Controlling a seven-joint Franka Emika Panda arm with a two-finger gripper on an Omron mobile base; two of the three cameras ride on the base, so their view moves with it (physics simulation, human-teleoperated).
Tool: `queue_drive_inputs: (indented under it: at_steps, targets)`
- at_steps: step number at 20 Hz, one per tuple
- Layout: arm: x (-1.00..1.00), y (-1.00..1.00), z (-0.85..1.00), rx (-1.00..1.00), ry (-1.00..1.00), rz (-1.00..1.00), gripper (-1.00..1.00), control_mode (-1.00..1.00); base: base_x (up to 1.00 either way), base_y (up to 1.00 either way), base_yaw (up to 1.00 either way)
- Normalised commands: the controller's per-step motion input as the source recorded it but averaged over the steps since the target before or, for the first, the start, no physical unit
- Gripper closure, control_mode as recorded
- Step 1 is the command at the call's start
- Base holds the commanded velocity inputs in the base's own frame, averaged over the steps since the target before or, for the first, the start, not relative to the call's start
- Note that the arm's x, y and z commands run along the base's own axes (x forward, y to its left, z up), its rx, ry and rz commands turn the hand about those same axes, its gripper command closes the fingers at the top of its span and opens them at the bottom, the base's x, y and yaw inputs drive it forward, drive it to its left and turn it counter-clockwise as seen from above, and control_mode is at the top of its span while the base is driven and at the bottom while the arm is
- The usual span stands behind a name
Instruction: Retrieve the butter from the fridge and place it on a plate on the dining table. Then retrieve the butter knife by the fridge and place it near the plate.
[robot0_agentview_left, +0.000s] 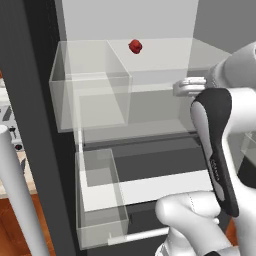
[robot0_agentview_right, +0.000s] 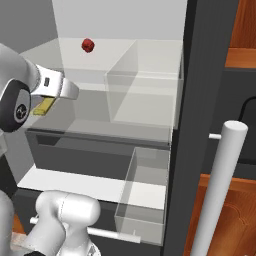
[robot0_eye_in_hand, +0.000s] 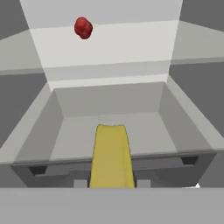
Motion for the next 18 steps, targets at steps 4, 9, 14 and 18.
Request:
queue_drive_inputs:
  at_steps: [4, 9, 14, 18]
  targets:
    - [-0.74, 0.0, -0.45, -0.03, 0.02, 0.01, 1.0, -1.0, 0.0, 0.0, 0.0]
    - [-0.48, 0.0, -0.44, 0.0, 0.04, 0.0, 1.0, -1.0, 0.0, 0.0, 0.0]
    - [0.0, -0.04, -0.46, 0.0, 0.06, 0.0, 1.0, -1.0, 0.0, 0.0, 0.0]
    - [0.0, -0.13, -0.3, 0.0, 0.01, 0.0, 1.0, -1.0, 0.0, 0.0, 0.0]
